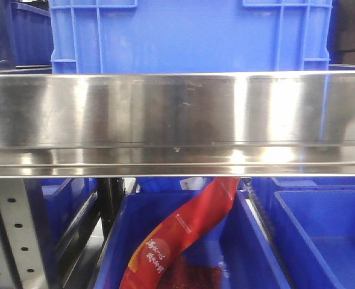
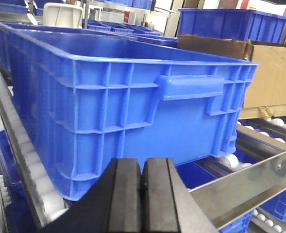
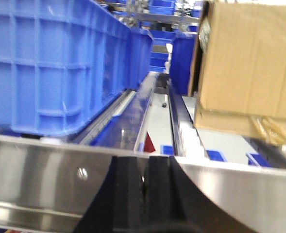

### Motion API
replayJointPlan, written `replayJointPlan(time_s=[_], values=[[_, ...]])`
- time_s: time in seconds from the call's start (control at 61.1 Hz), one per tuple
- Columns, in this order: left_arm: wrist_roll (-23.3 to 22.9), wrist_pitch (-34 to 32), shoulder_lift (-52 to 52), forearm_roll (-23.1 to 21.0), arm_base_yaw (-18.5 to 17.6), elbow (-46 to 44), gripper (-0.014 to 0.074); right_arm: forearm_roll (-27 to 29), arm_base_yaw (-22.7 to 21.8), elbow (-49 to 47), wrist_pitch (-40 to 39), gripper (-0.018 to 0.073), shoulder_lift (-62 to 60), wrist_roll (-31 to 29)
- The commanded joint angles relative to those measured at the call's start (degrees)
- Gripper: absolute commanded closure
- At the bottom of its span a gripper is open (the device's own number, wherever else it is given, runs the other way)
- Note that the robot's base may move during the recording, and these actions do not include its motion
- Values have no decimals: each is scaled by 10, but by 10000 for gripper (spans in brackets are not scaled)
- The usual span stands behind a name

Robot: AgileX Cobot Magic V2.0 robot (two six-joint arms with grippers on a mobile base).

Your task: Grab block from conveyor and place in blue bin

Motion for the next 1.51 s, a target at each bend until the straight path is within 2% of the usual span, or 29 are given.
replayJointPlan(time_s=[0.0,0.033,0.082,0.54,0.72,1.408,1.441,1.49], values=[[0,-10,-4,-2,2,1,707,-2,-9,29,-85,727,-3,-1],[0,-10,-4,-2,2,1,707,3,-11,29,-111,727,-3,-1],[0,-10,-4,-2,2,1,707,7,-14,29,-87,727,-3,-1],[0,-10,-4,-2,2,1,707,11,-15,29,-52,727,-3,20],[0,-10,-4,-2,2,1,707,3,-43,29,-56,727,-3,20],[0,-10,-7,-2,2,1,707,3,-43,29,-57,727,-3,20],[0,-10,-12,7,3,4,707,3,-43,29,-57,727,-3,20],[0,-31,-26,44,14,13,707,3,-43,29,-57,727,-3,20]])
